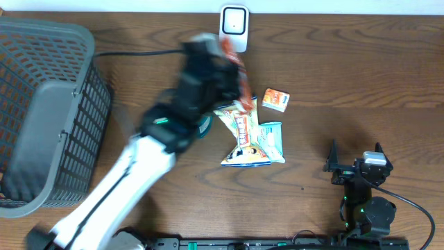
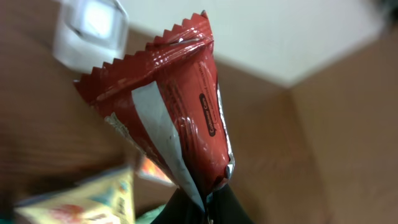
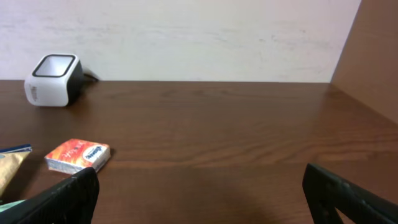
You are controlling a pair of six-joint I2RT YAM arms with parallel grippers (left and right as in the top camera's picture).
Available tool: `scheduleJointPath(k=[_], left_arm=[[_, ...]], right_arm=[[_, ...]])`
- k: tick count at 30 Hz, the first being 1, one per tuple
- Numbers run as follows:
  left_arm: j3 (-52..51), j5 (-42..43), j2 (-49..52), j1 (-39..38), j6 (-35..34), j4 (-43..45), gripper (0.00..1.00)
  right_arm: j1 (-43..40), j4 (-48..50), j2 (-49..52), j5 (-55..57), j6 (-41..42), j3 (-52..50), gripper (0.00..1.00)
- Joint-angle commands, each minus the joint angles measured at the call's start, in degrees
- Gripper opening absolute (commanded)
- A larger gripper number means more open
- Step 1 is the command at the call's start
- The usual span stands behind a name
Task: Scan the item barcode
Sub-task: 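Carry the red packet to the scanner and hold it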
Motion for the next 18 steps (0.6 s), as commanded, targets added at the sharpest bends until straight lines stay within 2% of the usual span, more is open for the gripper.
scheduleJointPath(k=[1, 7, 13, 14, 15, 16, 18], left_arm=[[0.4, -1.9, 6.9, -4.3, 3.1, 3.2, 0.08], [0.4, -1.9, 20.7, -10.5, 3.0, 9.3, 0.07], [0.4, -1.9, 28.4, -14.4, 3.0, 11.7, 0.08], [0.4, -1.9, 29.5, -15.0, 3.0, 12.0, 0.15], [0.4, -1.9, 30.1, -15.4, 3.0, 12.2, 0.27], [0.4, -2.0, 30.4, -15.6, 3.0, 12.4, 0.45], [0.4, -2.8, 30.3, -15.6, 3.1, 12.1, 0.66]], right_arm=[[-0.2, -0.2, -0.2, 0.1, -0.7, -0.1, 0.99], [-0.2, -0.2, -0.2, 0.1, -0.7, -0.1, 0.99], [-0.2, -0.2, -0.2, 0.1, -0.7, -0.1, 0.99], [-0.2, -0.2, -0.2, 0.1, -0.7, -0.1, 0.99], [-0.2, -0.2, -0.2, 0.1, -0.7, -0.1, 0.99], [-0.2, -0.2, -0.2, 0.1, -0.7, -0.1, 0.99], [-0.2, -0.2, -0.2, 0.1, -0.7, -0.1, 0.99]])
